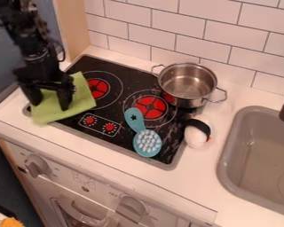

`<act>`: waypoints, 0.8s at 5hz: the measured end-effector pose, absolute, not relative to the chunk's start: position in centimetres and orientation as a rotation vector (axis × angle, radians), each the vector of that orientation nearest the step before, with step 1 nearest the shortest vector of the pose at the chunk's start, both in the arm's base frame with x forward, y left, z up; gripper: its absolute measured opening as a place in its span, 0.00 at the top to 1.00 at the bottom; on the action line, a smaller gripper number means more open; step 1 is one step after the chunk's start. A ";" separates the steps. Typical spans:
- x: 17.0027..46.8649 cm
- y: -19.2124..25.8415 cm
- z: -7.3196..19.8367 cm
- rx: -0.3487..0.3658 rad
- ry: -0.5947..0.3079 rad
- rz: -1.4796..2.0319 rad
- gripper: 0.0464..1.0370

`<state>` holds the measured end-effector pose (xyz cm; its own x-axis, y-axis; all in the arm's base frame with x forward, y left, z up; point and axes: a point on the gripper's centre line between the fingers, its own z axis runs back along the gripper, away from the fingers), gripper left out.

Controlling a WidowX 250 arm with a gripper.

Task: Move the green napkin from down to upper left side of burner

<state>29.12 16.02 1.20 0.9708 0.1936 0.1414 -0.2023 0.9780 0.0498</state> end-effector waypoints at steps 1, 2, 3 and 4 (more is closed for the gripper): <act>32.0 14.6 1.3 0.046 -0.152 0.136 0.04; 35.3 13.2 1.5 0.015 -0.191 0.074 0.04; 37.8 13.1 1.5 -0.010 -0.219 0.069 0.04; 39.5 13.6 1.5 -0.009 -0.226 0.070 0.04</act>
